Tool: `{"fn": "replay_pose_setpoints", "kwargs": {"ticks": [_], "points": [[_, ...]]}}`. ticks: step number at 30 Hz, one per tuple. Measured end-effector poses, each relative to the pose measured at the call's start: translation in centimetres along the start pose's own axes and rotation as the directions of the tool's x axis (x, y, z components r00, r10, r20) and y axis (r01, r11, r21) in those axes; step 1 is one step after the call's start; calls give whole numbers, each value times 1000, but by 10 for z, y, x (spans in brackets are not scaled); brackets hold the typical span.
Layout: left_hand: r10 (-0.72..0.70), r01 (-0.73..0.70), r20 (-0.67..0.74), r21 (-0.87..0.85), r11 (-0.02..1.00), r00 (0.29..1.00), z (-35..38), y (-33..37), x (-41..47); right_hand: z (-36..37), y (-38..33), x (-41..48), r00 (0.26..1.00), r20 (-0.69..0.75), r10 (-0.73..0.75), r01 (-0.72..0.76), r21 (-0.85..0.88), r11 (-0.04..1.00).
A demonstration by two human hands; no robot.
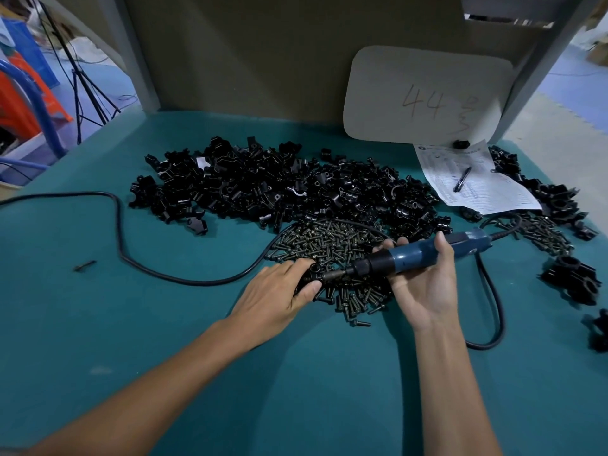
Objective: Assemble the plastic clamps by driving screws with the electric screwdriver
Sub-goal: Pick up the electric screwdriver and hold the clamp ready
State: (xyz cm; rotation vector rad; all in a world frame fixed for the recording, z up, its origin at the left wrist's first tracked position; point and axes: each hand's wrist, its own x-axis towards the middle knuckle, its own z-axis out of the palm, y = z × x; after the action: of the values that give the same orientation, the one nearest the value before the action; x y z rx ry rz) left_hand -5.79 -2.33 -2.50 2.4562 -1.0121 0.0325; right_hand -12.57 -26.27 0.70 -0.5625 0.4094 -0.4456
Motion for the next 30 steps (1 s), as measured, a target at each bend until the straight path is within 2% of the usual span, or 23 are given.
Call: {"fn": "replay_pose_setpoints", "kwargs": {"ticks": [30], "points": [[2, -2, -18, -43, 999, 1000, -1, 0, -1, 1, 3, 2, 999, 27, -18, 21, -80, 997]]}}
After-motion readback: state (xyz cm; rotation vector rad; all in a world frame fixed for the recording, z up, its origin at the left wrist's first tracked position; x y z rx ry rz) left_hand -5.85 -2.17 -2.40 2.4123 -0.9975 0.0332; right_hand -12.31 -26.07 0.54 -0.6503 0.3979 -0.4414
